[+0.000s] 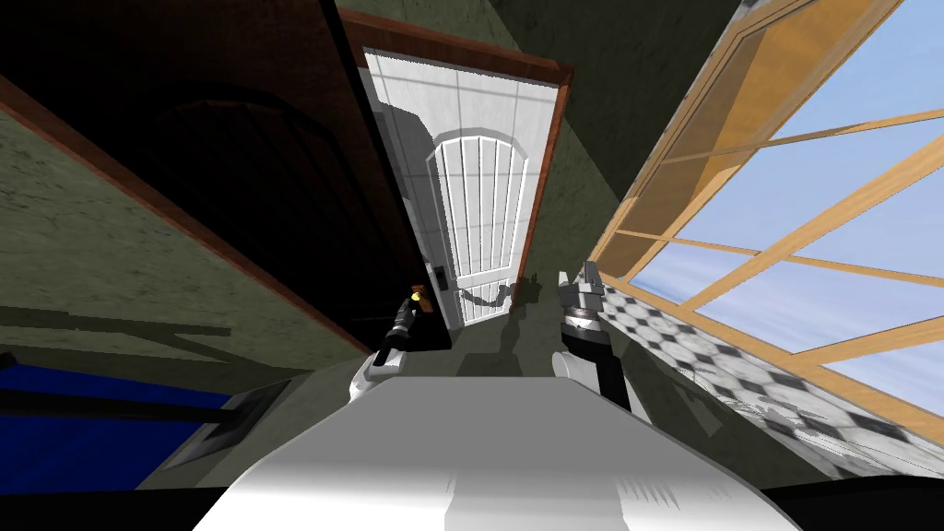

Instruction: Pull the door open

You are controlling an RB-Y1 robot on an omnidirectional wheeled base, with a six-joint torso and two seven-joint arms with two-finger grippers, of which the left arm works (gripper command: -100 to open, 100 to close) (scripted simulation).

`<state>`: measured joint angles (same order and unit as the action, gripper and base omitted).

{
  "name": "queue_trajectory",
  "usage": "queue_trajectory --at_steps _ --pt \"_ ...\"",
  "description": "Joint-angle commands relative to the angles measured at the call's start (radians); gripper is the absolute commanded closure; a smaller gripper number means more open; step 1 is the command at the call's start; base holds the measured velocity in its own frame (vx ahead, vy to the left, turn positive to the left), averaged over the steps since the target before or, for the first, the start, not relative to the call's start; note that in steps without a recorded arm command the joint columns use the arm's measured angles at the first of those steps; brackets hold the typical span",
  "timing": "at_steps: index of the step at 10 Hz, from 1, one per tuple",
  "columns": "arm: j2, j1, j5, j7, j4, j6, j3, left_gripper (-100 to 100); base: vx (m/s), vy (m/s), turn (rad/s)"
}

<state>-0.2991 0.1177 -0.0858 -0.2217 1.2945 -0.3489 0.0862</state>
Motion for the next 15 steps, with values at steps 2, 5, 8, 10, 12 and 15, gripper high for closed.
queue_trajectory --at_steps 2,5,8,10,12,15 --pt "-0.004 0.008 0.001 -0.01 0.027 0.004 -0.021 -100 -0.185 0.004 -0.046" --pt "0.001 -0.006 0.001 -0.004 0.01 0.003 -0.01 -100 0.062 0.024 -0.023" --pt "0.009 -0.025 0.001 0.003 -0.011 -0.001 -0.001 -100 0.233 0.032 -0.025" --pt "0.007 -0.02 0.001 0.001 -0.006 0.0 -0.003 100 0.051 0.008 -0.004" --pt "0.007 -0.02 0.001 0.001 -0.006 0.0 -0.003 100 -0.033 -0.003 -0.004" --pt "0.007 -0.02 0.001 0.001 -0.006 0.0 -0.003 100 -0.016 -0.002 0.005"
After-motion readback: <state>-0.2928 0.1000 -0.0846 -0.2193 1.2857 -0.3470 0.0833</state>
